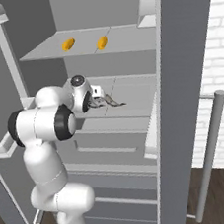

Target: Place one corn and one fish in each tupperware on the nearby counter, to pack two identical lunches.

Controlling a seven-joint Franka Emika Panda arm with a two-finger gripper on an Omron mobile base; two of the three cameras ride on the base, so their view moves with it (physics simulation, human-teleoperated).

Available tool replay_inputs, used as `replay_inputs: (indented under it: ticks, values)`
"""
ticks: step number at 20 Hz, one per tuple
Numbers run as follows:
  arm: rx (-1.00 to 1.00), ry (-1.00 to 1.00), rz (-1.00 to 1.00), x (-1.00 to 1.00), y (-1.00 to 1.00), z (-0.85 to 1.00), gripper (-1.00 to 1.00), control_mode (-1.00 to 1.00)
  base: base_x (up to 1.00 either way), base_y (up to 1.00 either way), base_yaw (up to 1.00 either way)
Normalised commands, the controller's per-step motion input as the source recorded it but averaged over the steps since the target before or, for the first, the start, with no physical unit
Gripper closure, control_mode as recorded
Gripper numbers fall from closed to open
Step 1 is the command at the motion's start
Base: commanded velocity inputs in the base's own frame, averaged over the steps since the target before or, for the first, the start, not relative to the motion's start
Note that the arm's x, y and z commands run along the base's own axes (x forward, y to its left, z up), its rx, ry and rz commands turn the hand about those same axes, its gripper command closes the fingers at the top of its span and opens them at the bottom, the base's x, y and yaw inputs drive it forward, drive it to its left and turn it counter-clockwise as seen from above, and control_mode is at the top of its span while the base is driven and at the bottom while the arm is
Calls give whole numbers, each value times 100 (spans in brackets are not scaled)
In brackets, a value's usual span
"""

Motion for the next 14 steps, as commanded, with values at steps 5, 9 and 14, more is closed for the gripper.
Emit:
replay_inputs:
  ticks: [5,9,14]
  values:
    - [-1,2,1,8,0,-26,-100,-100,0,0,0]
    - [0,0,1,18,0,-26,-100,-100,0,0,0]
    - [0,0,0,11,0,-10,100,-100,0,0,0]
